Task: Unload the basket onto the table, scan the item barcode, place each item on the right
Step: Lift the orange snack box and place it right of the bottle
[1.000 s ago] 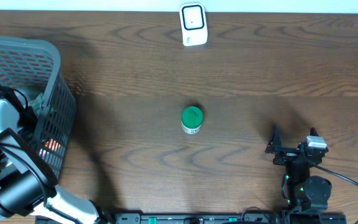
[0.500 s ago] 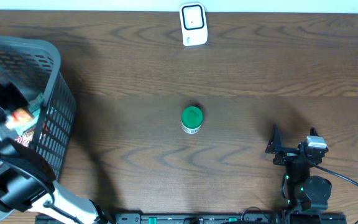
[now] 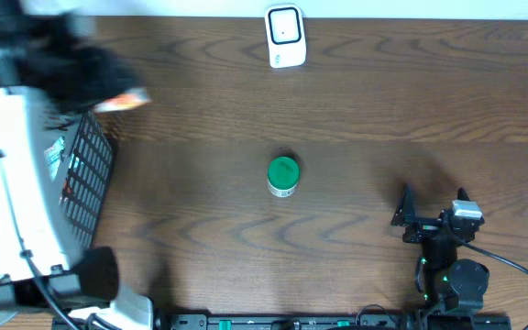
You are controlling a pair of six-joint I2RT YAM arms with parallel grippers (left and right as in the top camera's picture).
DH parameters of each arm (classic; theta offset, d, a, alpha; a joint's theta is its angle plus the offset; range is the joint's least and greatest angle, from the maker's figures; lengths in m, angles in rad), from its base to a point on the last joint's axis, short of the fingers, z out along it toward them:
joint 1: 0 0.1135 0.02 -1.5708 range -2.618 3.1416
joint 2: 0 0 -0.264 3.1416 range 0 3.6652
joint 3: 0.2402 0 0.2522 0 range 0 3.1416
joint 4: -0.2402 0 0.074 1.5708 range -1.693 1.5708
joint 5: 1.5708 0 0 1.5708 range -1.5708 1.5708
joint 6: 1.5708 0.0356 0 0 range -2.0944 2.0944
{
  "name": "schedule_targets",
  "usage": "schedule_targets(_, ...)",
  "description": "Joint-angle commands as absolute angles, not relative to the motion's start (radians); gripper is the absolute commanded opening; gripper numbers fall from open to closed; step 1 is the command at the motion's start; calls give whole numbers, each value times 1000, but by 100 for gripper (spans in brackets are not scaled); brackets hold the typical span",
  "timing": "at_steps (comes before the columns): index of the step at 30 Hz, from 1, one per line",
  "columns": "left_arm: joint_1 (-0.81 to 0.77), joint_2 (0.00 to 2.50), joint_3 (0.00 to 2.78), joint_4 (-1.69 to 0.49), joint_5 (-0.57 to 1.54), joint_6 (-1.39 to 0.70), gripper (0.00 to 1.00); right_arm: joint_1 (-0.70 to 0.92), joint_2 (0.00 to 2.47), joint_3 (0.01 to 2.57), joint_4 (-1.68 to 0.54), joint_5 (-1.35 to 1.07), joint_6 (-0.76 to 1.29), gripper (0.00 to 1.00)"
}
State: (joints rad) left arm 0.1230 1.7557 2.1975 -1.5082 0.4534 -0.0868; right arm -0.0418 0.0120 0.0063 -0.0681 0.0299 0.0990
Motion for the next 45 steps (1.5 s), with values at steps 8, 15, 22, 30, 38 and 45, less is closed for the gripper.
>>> schedule_targets(8, -563, 1877, 2143, -1247, 179, -369, 54, -39, 7, 6, -72, 28, 108, 99)
schedule_targets(15, -808, 2128, 2143, -1150, 43, -430, 55, -39, 7, 6, -72, 28, 108, 99)
schedule_targets(22, -883, 2368, 2143, -1105, 40, -760, 54, -39, 7, 6, -72, 28, 108, 99)
schedule_targets(30, -892, 2500, 2144, -1047, 35, -997, 88, -39, 7, 6, -72, 28, 108, 99)
schedule_targets(38, -858, 2274, 2237, -1029, -36, -668, 99, -39, 7, 6, -72, 28, 108, 99)
schedule_targets(45, -732, 1884, 2239, -1071, -69, -309, 99, -39, 7, 6, -72, 28, 108, 99)
